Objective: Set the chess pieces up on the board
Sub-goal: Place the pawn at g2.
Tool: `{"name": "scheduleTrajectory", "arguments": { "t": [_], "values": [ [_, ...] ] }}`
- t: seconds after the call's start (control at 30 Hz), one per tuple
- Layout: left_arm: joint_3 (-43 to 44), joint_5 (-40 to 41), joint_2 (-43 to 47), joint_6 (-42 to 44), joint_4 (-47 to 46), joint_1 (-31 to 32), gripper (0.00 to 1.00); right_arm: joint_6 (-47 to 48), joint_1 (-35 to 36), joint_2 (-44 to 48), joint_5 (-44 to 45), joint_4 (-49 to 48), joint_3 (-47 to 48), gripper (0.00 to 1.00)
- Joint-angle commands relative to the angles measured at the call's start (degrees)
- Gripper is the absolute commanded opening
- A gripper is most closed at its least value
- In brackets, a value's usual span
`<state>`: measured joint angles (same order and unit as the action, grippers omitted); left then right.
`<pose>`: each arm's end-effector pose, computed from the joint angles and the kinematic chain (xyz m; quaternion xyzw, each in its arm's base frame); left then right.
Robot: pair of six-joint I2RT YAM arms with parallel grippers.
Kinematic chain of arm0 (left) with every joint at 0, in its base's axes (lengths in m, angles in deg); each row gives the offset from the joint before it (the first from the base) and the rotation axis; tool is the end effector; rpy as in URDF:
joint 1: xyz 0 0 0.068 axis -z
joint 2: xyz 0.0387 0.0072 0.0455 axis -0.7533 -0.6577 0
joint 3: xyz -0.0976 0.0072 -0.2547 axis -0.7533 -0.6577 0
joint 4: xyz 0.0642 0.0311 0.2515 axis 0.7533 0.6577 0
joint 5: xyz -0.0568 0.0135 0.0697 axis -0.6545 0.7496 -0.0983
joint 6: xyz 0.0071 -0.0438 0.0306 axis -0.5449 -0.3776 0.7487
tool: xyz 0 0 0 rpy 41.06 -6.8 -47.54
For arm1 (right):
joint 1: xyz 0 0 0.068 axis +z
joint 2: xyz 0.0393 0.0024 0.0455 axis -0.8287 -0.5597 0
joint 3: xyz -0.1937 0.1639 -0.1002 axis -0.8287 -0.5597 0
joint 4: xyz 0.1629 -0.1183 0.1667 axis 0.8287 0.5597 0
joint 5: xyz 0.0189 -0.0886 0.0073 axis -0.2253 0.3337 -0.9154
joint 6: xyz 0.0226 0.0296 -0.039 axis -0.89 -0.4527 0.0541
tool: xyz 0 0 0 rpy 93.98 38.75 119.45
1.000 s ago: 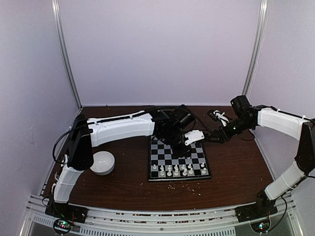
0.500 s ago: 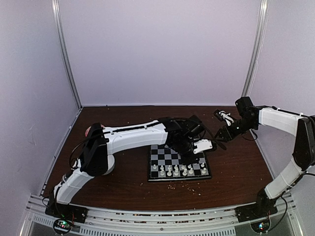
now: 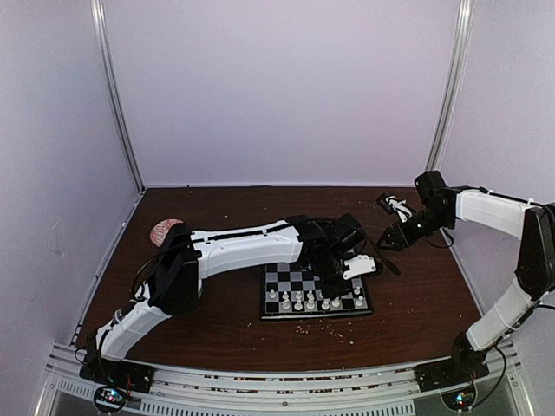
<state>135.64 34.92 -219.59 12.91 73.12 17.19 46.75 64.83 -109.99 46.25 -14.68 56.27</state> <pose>0.2156 -0.4955 0.1771 0.6370 0.7285 -0.1547 0.1990 0.2959 0.0673 0.2320 -0.2940 0.8793 0.2794 0.2497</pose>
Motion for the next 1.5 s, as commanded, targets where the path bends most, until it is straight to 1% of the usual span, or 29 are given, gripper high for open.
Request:
{"name": "scheduleTrajectory", "arguments": {
  "t": [0.0, 0.47, 1.0, 1.2, 1.37, 1.47],
  "values": [
    [2.4, 0.3, -1.0, 0.0, -0.8, -0.1, 0.00, 0.3, -0.4, -0.9, -0.9, 0.9, 1.7, 0.48],
    [3.4, -0.6, -2.3, -0.3, -1.7, -0.1, 0.00, 0.9, -0.5, -1.8, -1.5, 1.8, 2.0, 0.48],
    [4.6, 0.6, -4.2, -0.8, -1.7, -0.1, 0.00, 1.3, -0.4, -2.4, -2.2, 2.6, 2.4, 0.48],
    [4.6, 1.4, -3.8, -1.1, -1.7, -0.1, 0.08, 1.3, -0.5, -2.3, -2.3, 2.7, 2.4, 0.48],
    [4.3, 2.3, -2.3, -1.0, -2.0, -0.1, 0.19, 1.2, -0.5, -2.2, -2.5, 2.8, 2.5, 0.48],
    [1.8, 2.7, 0.0, -1.1, -4.2, -0.1, 0.23, 1.1, -0.4, -2.1, -2.5, 2.8, 2.6, 0.48]
  ]
}}
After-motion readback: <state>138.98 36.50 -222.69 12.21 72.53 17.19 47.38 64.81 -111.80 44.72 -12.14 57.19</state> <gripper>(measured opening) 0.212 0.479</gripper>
